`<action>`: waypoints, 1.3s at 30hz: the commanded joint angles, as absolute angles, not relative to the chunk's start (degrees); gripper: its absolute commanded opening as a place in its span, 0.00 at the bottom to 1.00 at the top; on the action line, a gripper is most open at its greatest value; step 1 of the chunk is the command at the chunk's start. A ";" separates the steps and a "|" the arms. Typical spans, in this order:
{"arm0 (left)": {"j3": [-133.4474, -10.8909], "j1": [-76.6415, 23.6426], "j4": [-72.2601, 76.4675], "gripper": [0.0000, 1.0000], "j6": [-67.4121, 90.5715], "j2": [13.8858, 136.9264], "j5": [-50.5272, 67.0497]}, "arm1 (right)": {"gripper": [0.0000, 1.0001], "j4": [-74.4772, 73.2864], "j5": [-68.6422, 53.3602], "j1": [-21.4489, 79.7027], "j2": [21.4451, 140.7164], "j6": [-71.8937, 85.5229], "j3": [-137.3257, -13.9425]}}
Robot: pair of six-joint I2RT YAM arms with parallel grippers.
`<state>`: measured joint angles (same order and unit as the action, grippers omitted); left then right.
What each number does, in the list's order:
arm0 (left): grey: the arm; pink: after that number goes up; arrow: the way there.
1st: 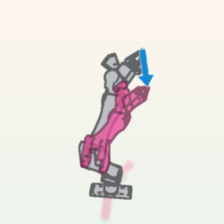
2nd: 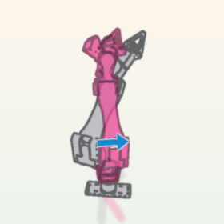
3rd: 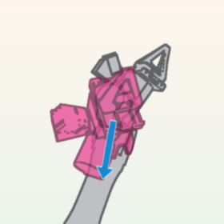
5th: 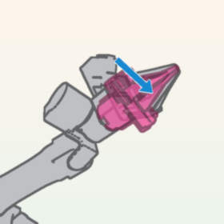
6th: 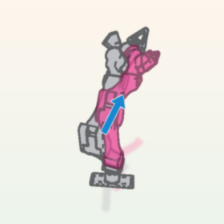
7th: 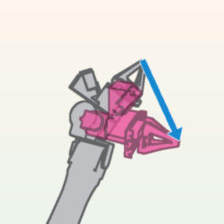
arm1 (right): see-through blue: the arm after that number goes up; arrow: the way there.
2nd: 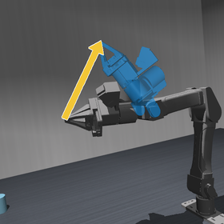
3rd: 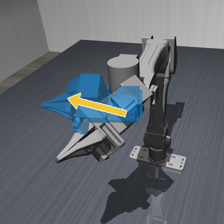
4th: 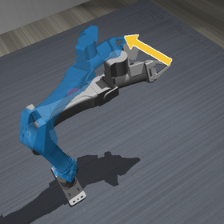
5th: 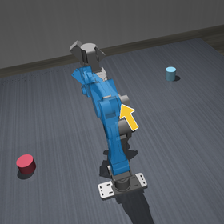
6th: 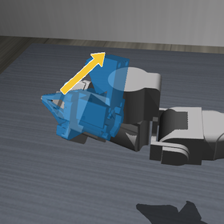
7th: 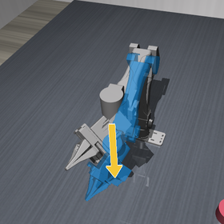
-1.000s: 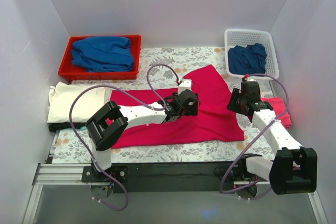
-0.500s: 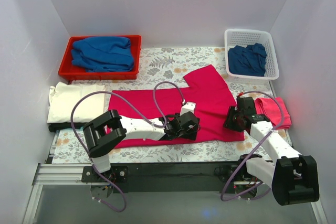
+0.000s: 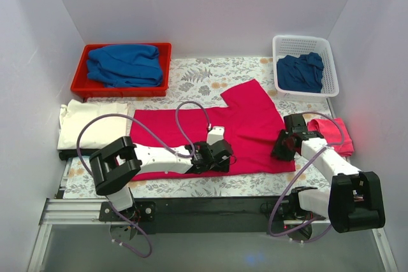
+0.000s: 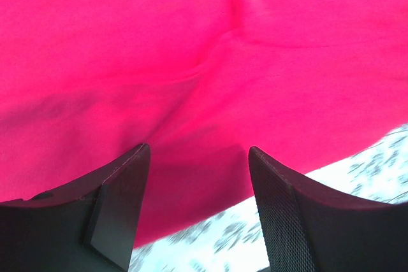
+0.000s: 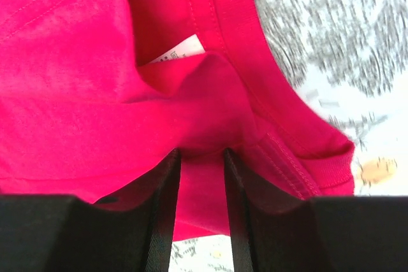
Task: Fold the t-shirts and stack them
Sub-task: Fold the flattened tshirt in 1/3 of the way
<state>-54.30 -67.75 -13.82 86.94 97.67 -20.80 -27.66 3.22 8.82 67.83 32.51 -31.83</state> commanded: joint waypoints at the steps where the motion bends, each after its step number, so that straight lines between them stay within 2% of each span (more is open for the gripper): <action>1: -49.93 -67.94 -25.84 0.63 90.79 94.22 -21.89 | 0.41 -39.54 7.82 9.05 66.98 35.68 -29.88; 7: -46.41 -68.03 -27.07 0.63 93.34 89.65 -21.88 | 0.40 -45.77 9.48 9.05 66.01 37.35 -33.30; 13: -45.88 -68.03 -30.40 0.62 96.32 84.04 -26.53 | 0.40 -50.45 13.62 9.14 63.29 39.55 -35.50; 17: -46.58 -67.94 -32.34 0.63 97.73 78.85 -31.19 | 0.39 -49.57 16.43 9.05 60.38 38.33 -41.30; 20: -48.33 -68.03 -34.62 0.63 98.44 75.51 -36.46 | 0.37 -46.85 15.03 9.23 61.08 35.42 -46.04; 21: -48.95 -67.94 -35.24 0.67 98.52 74.72 -38.82 | 0.36 -44.15 12.42 9.66 61.26 34.46 -47.36; 24: -50.62 -66.54 -36.83 0.72 98.44 73.22 -40.87 | 0.34 -40.00 6.87 10.46 61.96 29.54 -47.37; 28: -50.19 -61.71 -33.94 0.73 96.42 73.04 -37.11 | 0.35 -31.66 2.46 11.69 65.90 24.79 -44.57; 39: -47.20 -57.13 -28.74 0.73 93.87 75.06 -29.45 | 0.38 -26.54 9.41 11.78 76.37 21.09 -44.30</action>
<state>-48.34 -57.82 -30.33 94.87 75.35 -31.14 -29.65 7.29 11.64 75.02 22.76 -43.97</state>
